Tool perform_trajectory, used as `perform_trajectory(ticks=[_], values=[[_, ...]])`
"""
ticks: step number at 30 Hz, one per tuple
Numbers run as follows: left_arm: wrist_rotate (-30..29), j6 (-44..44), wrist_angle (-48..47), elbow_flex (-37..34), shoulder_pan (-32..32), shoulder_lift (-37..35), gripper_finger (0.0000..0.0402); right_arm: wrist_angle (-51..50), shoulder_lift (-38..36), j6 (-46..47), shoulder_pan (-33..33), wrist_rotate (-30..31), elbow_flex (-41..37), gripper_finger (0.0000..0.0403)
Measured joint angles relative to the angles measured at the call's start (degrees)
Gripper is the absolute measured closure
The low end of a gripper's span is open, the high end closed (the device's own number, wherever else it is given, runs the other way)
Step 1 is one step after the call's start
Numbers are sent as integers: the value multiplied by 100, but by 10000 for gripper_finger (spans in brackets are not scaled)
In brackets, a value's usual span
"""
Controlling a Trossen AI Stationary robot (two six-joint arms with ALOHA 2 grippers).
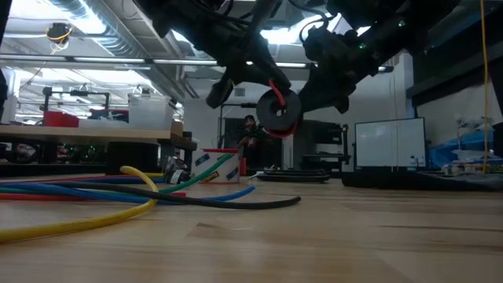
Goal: Coil cords
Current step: Coil the orange wire on the spool
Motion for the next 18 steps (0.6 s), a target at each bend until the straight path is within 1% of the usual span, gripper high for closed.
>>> perform_trajectory(ticks=[6,13,18], values=[[-2,135,83,0,0,0,397,190,-2,72,0,16,0,398],[-17,552,151,4,-151,-2,361,553,0,81,0,47,0,398],[5,343,138,4,-180,-2,337,793,0,85,0,79,0,398]])
